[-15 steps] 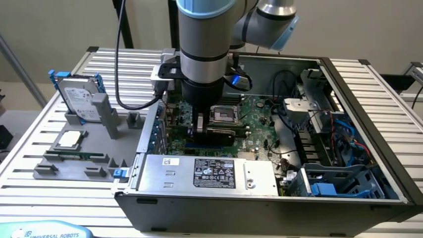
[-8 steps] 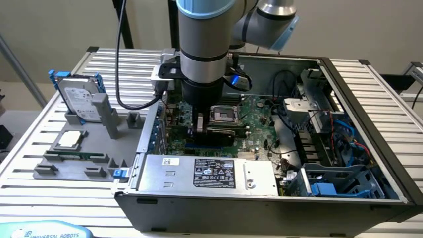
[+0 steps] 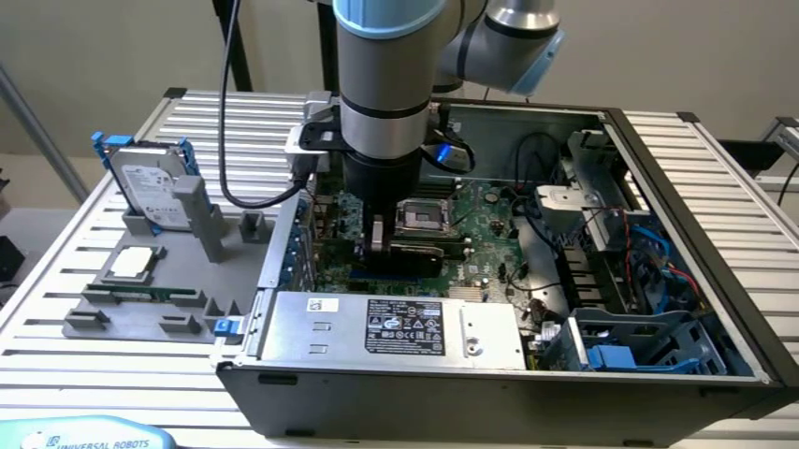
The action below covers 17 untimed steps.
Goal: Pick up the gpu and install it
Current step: 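Insert the gpu into the slot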
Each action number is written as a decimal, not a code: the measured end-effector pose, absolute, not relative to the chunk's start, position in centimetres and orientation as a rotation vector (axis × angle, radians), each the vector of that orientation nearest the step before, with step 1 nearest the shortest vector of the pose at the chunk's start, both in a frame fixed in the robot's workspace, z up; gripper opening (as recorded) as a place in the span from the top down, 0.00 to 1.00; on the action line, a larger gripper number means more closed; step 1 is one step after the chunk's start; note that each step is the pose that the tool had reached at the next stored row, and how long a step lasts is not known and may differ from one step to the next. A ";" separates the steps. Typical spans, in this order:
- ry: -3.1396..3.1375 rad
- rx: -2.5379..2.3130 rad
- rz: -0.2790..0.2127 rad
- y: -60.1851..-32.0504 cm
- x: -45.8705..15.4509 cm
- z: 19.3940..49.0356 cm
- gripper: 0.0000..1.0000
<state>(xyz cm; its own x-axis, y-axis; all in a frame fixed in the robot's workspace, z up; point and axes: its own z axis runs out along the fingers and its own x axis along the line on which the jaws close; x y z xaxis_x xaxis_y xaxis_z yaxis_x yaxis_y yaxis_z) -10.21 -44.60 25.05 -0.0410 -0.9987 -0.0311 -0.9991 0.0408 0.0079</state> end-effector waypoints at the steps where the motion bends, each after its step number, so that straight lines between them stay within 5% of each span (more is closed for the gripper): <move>1: 2.254 -2.164 0.043 -44.6 -10.2 25.0 0.73; 17: 2.254 -2.163 0.043 -44.6 -10.3 25.0 0.73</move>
<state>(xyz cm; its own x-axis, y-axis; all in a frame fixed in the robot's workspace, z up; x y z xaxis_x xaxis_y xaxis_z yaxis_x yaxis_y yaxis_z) -10.27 -44.60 25.02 -0.0410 -0.9987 -0.0315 -0.9991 0.0408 0.0078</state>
